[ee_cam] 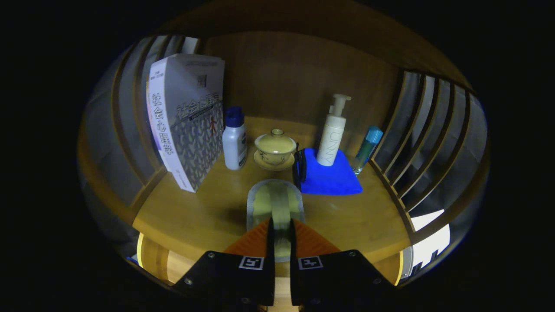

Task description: Pull open the drawer, take out the items inside it, and place them on the countertop above the cabinet.

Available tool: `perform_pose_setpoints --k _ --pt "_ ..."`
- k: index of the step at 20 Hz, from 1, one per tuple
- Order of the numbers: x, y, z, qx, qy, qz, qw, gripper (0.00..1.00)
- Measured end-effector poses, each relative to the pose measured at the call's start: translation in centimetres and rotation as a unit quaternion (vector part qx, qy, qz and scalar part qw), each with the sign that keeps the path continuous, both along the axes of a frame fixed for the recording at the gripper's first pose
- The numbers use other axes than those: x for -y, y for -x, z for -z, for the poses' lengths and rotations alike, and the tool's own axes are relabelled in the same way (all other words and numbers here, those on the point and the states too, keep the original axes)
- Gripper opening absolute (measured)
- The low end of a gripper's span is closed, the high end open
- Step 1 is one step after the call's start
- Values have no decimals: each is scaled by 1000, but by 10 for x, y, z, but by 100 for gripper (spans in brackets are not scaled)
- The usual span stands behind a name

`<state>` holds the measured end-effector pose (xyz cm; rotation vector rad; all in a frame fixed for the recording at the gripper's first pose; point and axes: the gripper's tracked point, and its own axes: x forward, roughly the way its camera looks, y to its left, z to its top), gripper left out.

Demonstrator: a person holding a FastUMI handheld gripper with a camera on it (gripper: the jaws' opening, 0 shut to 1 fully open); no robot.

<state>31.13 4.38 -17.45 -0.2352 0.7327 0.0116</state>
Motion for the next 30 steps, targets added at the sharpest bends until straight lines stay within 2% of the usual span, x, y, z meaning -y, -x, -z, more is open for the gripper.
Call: perform_pose_setpoints --k 2,5,8,10,13,16,19,24,30 --pt "4 -5 2 1 -14 12 1000 19" --pt "-4 -3 6 13 -50 11 999 29" --pt "-17 18 -12 66 -106 7 992 97" --pt "-21 43 -36 113 -116 -9 987 97" --pt "-24 88 -73 182 -90 -43 978 97" --pt "-33 134 -107 259 -96 -63 959 97" --pt "-35 186 -117 299 -102 -78 946 96" --pt "-36 255 -78 313 -106 -86 940 96" --pt "-21 307 10 266 -91 -96 955 96"
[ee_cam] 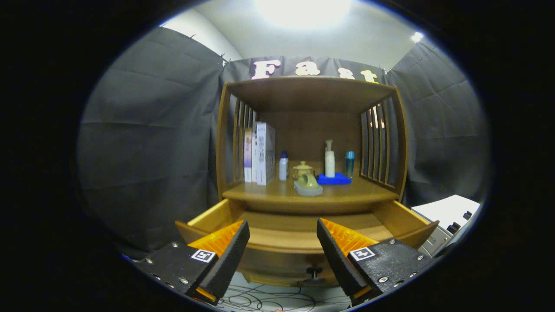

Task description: Pull open the drawer, take out the items inside it, and place them on the countertop above the cabinet.

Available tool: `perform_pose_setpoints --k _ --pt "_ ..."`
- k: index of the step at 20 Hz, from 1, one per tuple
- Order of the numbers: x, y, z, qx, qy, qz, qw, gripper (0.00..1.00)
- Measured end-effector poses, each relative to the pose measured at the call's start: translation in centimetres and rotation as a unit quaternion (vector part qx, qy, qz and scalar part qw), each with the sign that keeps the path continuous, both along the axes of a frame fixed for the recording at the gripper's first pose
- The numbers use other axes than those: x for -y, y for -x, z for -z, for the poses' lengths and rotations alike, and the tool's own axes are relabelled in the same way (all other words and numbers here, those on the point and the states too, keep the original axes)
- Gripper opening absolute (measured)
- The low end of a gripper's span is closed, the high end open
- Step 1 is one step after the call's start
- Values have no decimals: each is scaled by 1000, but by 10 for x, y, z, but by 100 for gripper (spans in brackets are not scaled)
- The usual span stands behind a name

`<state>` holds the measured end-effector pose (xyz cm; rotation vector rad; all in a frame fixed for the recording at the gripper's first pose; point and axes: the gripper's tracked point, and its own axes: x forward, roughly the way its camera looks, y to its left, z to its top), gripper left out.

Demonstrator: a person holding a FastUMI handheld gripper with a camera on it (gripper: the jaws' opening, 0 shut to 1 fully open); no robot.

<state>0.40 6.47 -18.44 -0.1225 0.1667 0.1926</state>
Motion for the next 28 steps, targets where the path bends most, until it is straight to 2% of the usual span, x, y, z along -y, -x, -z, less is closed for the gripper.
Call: perform_pose_setpoints --k 6,16,22,28 --pt "30 7 39 -15 -2 35 999 96" --pt "56 -15 70 -33 7 73 997 96" --pt "53 -25 70 -26 5 72 997 96" --pt "48 -66 66 -28 -26 73 997 95"
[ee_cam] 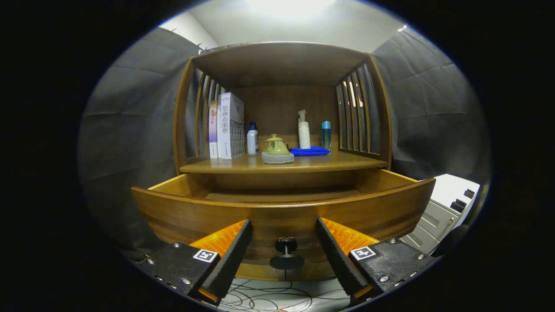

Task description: Pull open the drawer, take out the items inside it, and place them on the countertop above the cabinet.

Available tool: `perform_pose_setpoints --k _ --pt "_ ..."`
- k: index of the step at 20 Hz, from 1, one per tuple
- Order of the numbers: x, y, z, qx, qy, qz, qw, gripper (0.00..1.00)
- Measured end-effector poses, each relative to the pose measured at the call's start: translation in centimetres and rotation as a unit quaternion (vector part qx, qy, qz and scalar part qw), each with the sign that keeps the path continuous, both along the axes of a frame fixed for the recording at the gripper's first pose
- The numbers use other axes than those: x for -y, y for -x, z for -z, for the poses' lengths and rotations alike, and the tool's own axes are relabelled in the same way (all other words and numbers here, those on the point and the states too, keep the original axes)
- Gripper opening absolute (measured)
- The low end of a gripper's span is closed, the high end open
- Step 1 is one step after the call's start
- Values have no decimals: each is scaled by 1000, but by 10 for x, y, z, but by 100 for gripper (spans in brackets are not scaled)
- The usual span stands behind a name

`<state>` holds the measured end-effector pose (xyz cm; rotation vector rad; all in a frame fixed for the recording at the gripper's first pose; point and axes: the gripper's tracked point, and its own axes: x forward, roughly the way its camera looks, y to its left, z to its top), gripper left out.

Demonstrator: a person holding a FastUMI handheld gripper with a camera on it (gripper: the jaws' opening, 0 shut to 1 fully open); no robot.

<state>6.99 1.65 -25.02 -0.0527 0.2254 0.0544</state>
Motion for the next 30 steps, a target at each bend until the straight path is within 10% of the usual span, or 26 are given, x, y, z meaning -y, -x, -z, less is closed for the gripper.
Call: perform_pose_setpoints --k 18,24,30 --pt "-12 -131 20 -22 17 11 1000 96" --pt "-17 -127 34 -46 13 -9 999 96" --pt "-15 -92 -61 -2 19 -38 999 96"
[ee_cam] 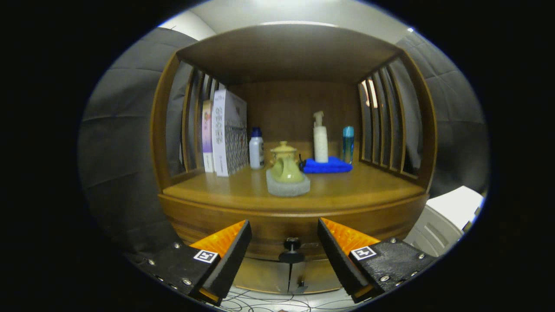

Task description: Pull open the drawer, take out the items inside it, and place them on the countertop above the cabinet.

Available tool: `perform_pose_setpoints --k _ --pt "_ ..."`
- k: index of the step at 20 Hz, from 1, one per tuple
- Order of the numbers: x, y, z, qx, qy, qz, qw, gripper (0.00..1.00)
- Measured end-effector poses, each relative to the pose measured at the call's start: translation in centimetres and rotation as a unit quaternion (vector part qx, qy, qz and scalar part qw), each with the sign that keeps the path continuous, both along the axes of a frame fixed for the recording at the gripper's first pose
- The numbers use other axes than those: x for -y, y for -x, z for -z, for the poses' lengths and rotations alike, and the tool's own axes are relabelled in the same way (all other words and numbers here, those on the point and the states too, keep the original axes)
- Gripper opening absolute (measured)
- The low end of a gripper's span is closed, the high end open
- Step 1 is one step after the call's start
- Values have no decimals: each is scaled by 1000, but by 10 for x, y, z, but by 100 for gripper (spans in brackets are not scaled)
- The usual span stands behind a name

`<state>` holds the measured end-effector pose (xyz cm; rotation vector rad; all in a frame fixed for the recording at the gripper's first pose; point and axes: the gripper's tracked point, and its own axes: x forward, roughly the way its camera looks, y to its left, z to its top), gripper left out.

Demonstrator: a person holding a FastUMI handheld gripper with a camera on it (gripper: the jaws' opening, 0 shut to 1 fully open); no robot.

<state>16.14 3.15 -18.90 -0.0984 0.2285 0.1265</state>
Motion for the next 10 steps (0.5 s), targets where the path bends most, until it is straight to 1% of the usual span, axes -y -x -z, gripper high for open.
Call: perform_pose_setpoints --k 3,5,6,8,10 --pt "2 17 -69 22 -12 -4 1000 96" --pt "-2 42 -114 52 -18 -15 998 95" --pt "-1 57 -133 68 -10 -18 997 95" --pt "3 93 -160 97 8 -11 995 95" --pt "-6 122 -171 112 -8 0 994 95"
